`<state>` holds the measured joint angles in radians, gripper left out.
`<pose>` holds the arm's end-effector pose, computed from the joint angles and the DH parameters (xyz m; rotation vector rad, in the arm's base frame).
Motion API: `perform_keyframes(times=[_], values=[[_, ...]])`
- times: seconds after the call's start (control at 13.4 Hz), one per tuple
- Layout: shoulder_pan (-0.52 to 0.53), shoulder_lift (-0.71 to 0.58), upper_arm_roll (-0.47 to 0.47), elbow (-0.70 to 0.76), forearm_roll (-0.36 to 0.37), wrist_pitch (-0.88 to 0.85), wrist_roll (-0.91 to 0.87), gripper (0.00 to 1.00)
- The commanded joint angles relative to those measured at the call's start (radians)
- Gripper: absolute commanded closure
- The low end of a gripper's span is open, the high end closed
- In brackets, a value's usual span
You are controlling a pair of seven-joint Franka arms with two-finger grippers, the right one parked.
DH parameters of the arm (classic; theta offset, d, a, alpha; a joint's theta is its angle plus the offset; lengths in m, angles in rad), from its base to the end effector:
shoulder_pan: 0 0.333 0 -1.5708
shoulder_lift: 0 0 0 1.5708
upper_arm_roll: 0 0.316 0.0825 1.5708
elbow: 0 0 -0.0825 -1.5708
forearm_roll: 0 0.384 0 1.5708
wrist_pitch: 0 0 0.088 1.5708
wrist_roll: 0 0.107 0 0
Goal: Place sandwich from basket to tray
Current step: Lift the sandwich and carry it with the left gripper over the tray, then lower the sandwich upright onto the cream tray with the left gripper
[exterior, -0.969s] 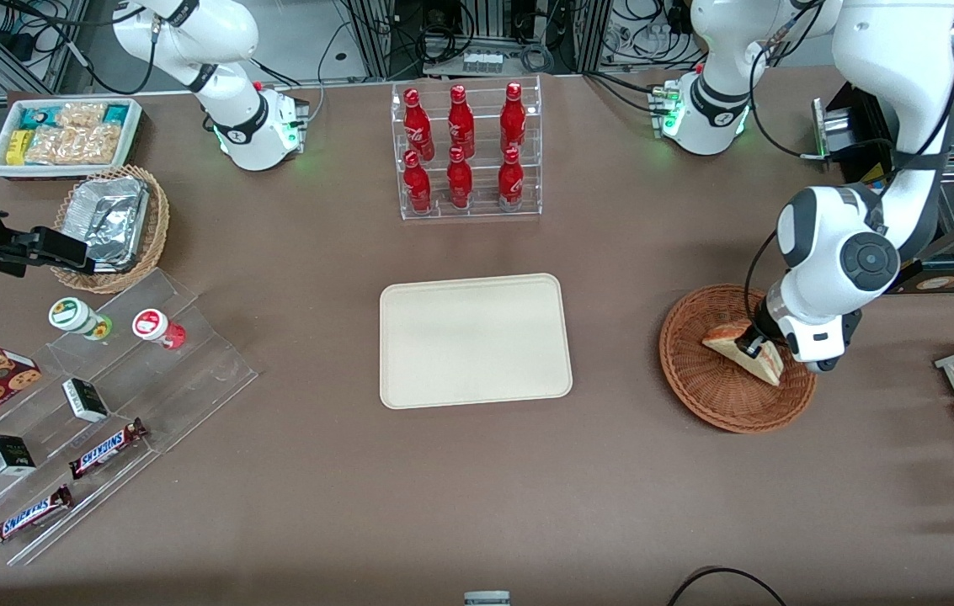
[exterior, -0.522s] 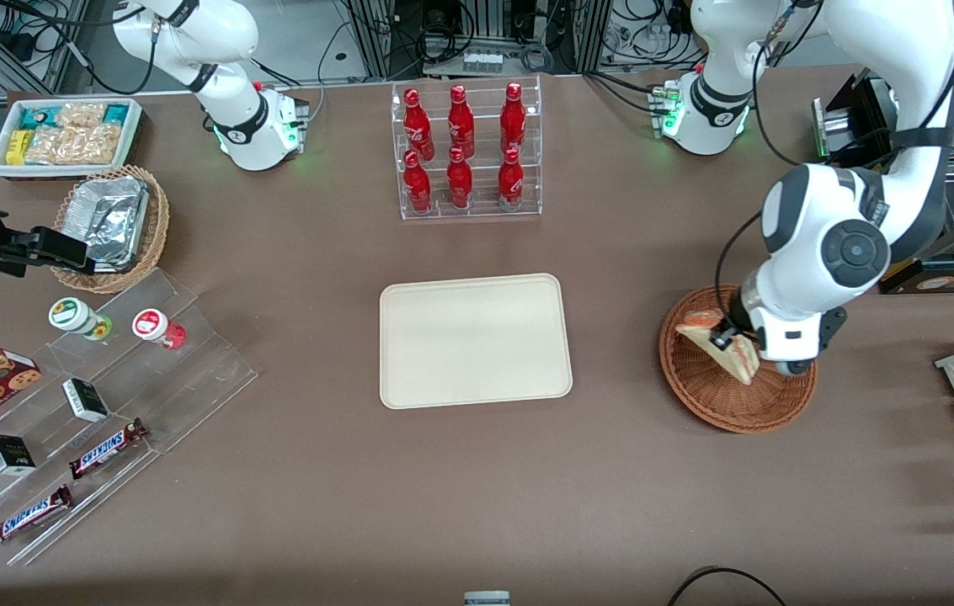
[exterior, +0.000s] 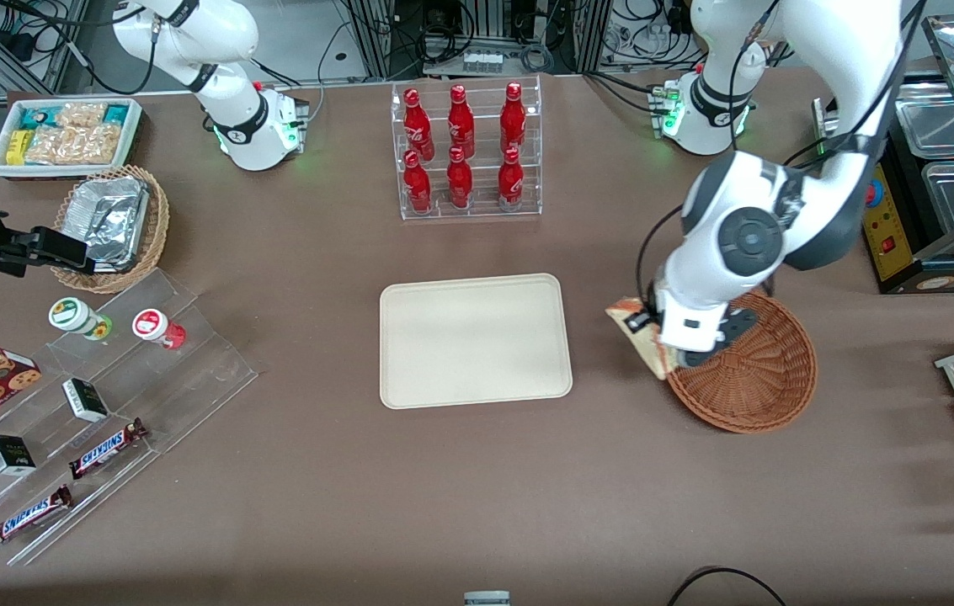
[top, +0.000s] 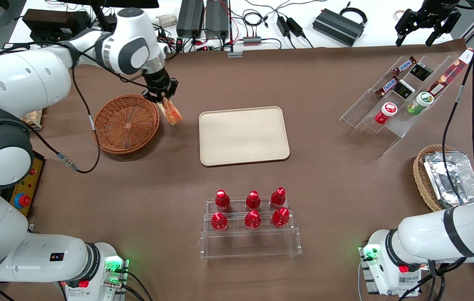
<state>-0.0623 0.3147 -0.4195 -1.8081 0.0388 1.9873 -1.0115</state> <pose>0.5566 -0.2695 0.3742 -3.0221 -0.8097 0.2224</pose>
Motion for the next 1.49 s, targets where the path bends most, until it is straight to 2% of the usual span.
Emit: perform_keyframes(times=[0.0, 0.3, 0.6, 0.82, 1.04, 1.42], values=[[-0.089, 0.101, -0.030, 0.120, 0.064, -0.027, -0.015, 1.00], [-0.206, 0.199, -0.032, 0.203, 0.148, -0.019, 0.002, 1.00], [-0.301, 0.296, -0.032, 0.298, 0.188, -0.019, 0.077, 1.00], [-0.341, 0.363, -0.030, 0.358, 0.205, -0.021, 0.079, 1.00], [-0.389, 0.424, -0.025, 0.410, 0.266, -0.027, 0.065, 1.00], [-0.393, 0.512, -0.027, 0.487, 0.288, -0.019, 0.065, 1.00]])
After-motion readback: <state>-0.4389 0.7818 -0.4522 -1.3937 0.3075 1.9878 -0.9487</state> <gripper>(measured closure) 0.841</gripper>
